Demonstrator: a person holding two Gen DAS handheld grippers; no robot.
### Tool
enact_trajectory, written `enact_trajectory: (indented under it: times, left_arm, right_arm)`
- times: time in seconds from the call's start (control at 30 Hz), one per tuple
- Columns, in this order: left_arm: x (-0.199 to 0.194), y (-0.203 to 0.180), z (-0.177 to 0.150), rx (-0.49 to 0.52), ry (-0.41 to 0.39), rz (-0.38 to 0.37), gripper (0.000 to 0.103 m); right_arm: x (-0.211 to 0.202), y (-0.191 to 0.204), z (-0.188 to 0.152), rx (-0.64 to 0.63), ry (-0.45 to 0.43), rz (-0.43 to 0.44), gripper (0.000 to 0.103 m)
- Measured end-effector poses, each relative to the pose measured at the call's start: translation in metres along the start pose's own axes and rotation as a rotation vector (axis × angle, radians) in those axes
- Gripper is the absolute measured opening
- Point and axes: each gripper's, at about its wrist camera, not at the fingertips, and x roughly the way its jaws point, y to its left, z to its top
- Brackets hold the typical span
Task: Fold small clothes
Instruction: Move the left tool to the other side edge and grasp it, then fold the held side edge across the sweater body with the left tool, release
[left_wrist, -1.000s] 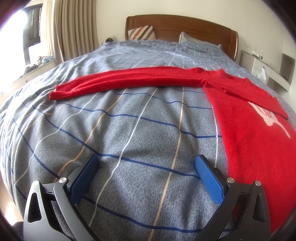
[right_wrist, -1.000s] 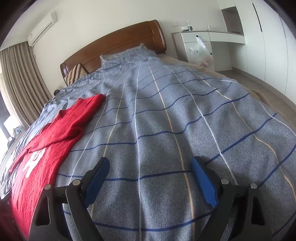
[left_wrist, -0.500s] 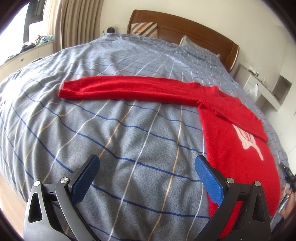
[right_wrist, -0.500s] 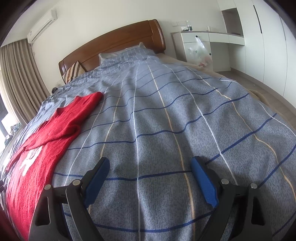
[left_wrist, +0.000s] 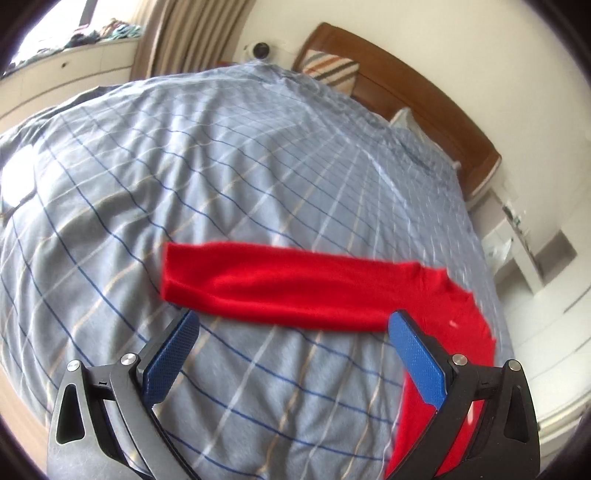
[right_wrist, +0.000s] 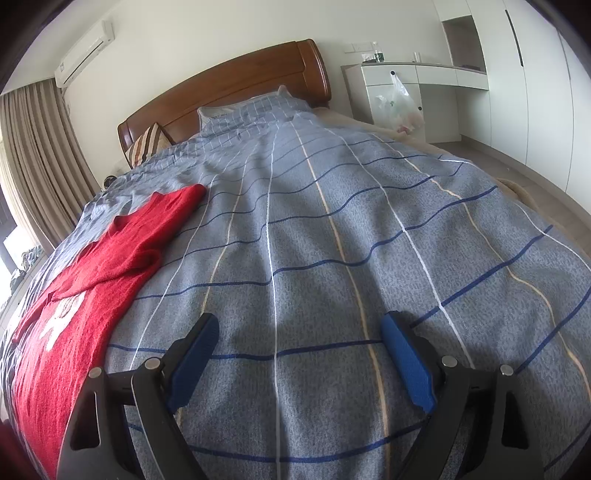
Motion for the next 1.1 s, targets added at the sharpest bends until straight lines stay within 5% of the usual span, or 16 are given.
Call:
enact_trajectory:
  times: [0.27,0.33,0.4,0.47,0.53,0.63,0.77,0.9,1.1]
  left_arm:
    - [0.055,0.05,0.028,0.004,0.082,0.235,0.094]
    - [0.074,0.052,0.024,0.005,0.134,0.221,0.074]
    - [0.094,0.052,0.018,0.014,0.193,0.226,0.072]
    - [0.108,0.053,0.009,0.014,0.219,0.279,0.058]
    - [0.109,0.052,0.005,0.0,0.206,0.274,0.006]
    - [0.093,0.036,0.015,0.023,0.156,0.264,0.005]
    - [0.064,-0.03,0.047,0.148,0.05,0.216,0.005]
    - [0.051,-0.147,0.064,0.333,-0.007,0.087,0.005]
    - [0.063,-0.334,0.019,0.599,0.014,-0.179,0.005]
  right_arm:
    - [0.002,0.003,0.0,-0.011,0.005,-0.019,0.089]
    - [0.002,0.004,0.0,-0.013,0.007,-0.024,0.089]
    - [0.002,0.004,0.0,-0.016,0.009,-0.028,0.089]
    - [0.003,0.005,0.0,-0.018,0.01,-0.031,0.089]
    - [0.002,0.005,0.0,-0.018,0.009,-0.031,0.089]
    - [0.002,0.005,0.0,-0.018,0.01,-0.031,0.089]
    - [0.001,0.004,0.0,-0.015,0.002,-0.024,0.089]
    - [0.001,0.004,-0.001,-0.013,-0.001,-0.023,0.089]
    - [0.001,0.005,-0.001,-0.015,0.001,-0.025,0.089]
